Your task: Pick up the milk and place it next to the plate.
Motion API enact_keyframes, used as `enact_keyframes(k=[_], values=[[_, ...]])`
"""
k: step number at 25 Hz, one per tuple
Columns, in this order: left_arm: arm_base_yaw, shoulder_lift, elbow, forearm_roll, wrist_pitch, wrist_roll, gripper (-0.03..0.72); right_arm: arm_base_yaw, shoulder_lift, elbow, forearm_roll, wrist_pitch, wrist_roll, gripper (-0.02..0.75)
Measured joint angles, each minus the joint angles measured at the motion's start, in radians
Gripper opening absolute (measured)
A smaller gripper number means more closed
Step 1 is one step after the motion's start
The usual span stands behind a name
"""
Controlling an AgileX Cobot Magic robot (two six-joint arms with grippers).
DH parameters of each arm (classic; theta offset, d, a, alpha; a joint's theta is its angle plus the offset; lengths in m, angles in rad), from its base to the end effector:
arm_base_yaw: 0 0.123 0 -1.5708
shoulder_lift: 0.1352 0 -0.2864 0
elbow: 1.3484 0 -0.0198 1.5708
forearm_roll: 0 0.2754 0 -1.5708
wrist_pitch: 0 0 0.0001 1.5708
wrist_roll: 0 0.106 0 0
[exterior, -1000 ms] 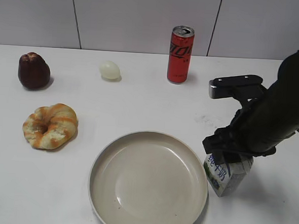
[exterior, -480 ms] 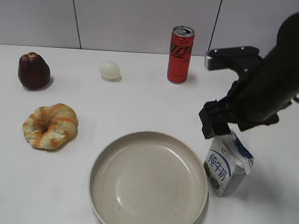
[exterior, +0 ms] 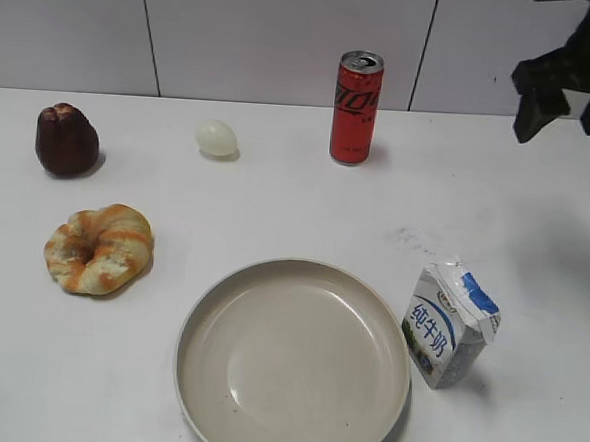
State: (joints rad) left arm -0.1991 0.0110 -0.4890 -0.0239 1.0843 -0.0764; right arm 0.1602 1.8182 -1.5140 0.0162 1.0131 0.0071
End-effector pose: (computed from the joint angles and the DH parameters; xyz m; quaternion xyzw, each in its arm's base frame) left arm 0.0295 -0.0082 0.2763 0.0535 0.8632 -0.0808 0.4955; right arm 0.4099 0.0677 0.2488 -0.0723 0.9828 0.0216 0.1683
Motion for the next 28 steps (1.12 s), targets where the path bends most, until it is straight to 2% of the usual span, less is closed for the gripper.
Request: enact_keyframes(k=[5,12,16,20,28], values=[[0.000,0.000,0.000,0.000,0.000,0.000,0.209,-0.096,0.085,-0.134,0.000,0.126,-0.081,0.585],[0.000,0.000,0.000,0.000,0.000,0.000,0.209,-0.175,0.090,-0.140,0.014,0.171,-0.106,0.585],[0.000,0.000,0.000,0.000,0.000,0.000,0.209,-0.181,-0.016,-0.032,0.036,0.171,-0.114,0.583],[0.000,0.000,0.000,0.000,0.000,0.000,0.209,-0.181,-0.188,0.142,0.032,0.168,-0.155,0.569],[0.000,0.000,0.000,0.000,0.000,0.000,0.209,-0.181,-0.560,0.479,0.034,0.054,-0.164,0.559]])
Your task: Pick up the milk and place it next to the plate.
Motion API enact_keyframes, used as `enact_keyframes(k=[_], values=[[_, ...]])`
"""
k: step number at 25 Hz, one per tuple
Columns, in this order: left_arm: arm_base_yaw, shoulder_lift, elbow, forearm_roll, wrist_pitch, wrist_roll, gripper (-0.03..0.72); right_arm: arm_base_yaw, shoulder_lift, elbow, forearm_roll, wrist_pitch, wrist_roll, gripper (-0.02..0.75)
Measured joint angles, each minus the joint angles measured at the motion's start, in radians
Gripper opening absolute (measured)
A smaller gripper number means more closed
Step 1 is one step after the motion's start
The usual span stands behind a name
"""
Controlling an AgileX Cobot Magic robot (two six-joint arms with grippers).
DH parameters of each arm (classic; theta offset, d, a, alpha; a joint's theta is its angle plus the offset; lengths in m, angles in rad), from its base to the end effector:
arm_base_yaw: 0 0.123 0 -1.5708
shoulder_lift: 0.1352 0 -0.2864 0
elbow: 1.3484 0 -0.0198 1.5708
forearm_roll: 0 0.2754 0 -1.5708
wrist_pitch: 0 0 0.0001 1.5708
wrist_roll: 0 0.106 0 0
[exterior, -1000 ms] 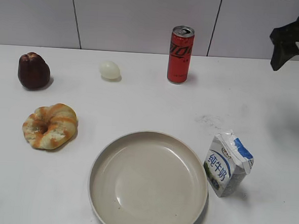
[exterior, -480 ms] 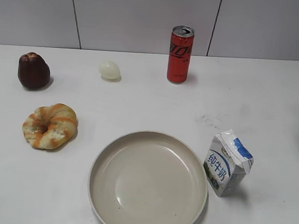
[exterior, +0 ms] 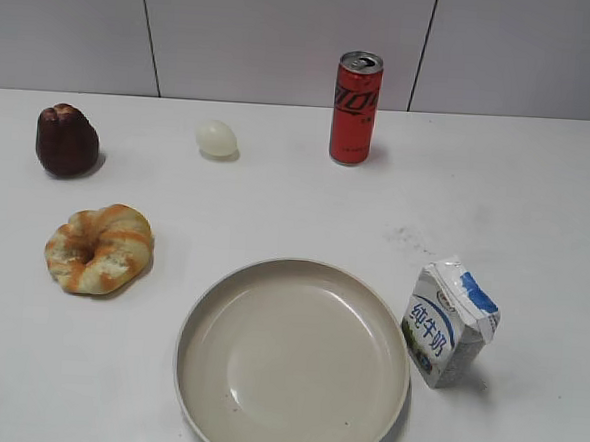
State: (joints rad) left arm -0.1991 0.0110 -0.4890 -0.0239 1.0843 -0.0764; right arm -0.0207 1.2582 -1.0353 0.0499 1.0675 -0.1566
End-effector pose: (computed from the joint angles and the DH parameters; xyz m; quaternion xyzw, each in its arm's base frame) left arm 0.0295 -0.0082 0.2763 0.0535 0.8632 -0.0808 0.4955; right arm 0.2631 -0.0008 0.2884 -0.0589 0.9811 0.0074 0.1841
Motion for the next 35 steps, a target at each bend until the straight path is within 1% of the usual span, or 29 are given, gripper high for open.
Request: enact_keyframes(k=[9,16,27,35], values=[[0.000,0.000,0.000,0.000,0.000,0.000,0.209,0.000,-0.339,0.339,0.006,-0.122,-0.001,0.557],[0.000,0.000,0.000,0.000,0.000,0.000,0.209,0.000,-0.606,0.591,0.008,-0.128,-0.001,0.557],[0.000,0.000,0.000,0.000,0.000,0.000,0.209,0.000,-0.997,0.614,0.039,-0.124,0.002,0.557],[0.000,0.000,0.000,0.000,0.000,0.000,0.209,0.000,-1.158,0.615,0.040,-0.124,0.002,0.555]])
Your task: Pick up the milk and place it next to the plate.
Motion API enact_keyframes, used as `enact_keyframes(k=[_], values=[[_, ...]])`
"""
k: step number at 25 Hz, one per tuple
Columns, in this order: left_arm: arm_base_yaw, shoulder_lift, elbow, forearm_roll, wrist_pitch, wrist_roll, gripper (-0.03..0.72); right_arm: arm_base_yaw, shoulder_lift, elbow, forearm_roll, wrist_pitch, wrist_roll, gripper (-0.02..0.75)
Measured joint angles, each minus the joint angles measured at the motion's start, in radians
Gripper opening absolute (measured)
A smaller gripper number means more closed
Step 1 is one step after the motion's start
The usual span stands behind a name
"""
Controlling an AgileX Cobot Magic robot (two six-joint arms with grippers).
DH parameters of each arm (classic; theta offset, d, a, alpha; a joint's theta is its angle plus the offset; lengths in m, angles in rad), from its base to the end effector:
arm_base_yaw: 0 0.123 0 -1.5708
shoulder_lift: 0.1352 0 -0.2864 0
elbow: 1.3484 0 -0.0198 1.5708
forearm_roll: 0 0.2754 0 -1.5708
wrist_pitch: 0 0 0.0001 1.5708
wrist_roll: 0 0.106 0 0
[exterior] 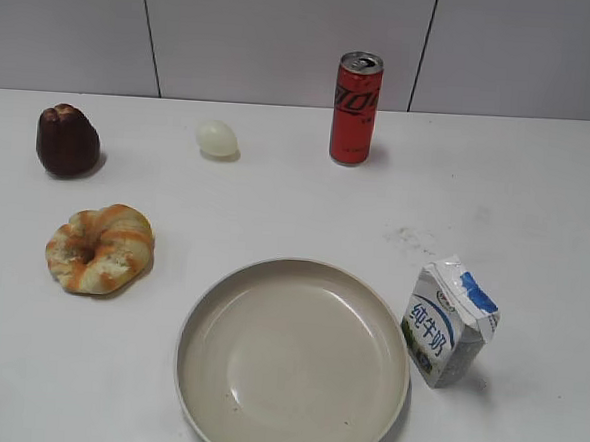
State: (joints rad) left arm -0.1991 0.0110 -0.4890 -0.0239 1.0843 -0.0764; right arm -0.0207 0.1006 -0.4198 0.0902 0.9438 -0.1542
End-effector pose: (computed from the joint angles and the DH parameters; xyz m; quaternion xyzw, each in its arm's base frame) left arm 0.0295 -0.0082 0.2763 0.0535 0.8632 -0.0808 0.4955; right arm 0.0577 0.0065 0.2629 -0.0530 0.8670 0.0015 0.4955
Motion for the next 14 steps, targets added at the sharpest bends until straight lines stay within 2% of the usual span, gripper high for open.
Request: enact_keyframes(k=[14], values=[[0.000,0.000,0.000,0.000,0.000,0.000,0.209,0.000,-0.105,0.001,0.003,0.001,0.002,0.555]])
